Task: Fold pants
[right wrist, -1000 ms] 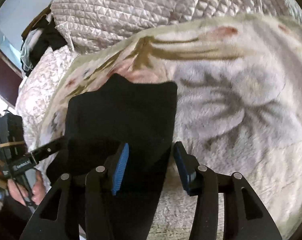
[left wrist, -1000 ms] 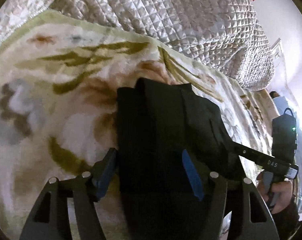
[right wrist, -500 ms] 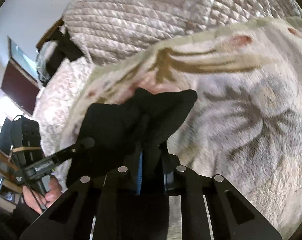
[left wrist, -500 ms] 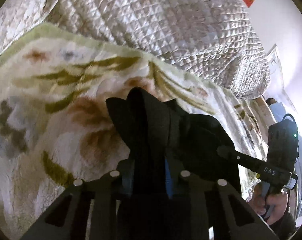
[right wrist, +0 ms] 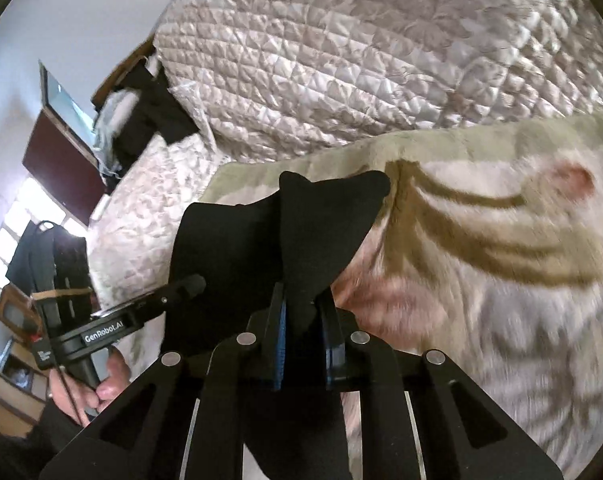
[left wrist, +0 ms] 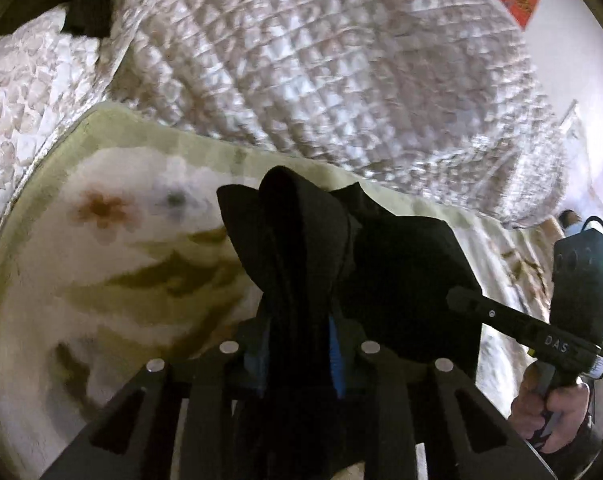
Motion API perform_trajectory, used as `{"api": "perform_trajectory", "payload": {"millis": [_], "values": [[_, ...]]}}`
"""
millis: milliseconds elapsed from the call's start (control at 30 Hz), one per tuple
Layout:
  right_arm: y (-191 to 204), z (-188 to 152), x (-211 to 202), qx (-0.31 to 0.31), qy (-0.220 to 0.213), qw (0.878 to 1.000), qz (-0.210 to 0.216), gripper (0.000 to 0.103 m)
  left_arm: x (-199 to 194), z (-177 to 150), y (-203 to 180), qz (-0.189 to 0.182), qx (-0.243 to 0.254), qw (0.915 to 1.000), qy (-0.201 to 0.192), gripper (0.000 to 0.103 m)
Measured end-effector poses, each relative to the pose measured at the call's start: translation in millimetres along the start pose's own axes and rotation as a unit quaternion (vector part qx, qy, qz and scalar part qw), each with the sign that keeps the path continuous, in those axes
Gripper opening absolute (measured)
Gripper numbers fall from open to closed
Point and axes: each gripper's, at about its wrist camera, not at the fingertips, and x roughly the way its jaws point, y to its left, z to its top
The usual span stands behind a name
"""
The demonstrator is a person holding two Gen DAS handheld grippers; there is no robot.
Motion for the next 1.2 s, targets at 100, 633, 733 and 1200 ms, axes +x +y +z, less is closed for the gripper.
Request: {"api": "perform_trajectory", "payload": {"millis": [100,633,733,1200], "values": [[-6,1,16,-0.019,0.006,0.998,-0.060,0.017,20,-2,18,0.031,-0.023,0.9991,0.017,0.030],[39,-68,-21,-0.135,0.005,0.983,-0.122,0.019,-22,-68,-16,0.065,0.039,0.9970,-0.013,0.029],[34,-84,-2,-0.140,0.045,0.981,-0.128,0.019,-15,-83,-21,0.091,0.056,0.9943,-0.007,0.030],[51,-116,-36,-0.144,-0.001,0.981,-0.133,0.037,-36,-111,-31,0.123,0.052,0.9909,-0.014,0.044]]}}
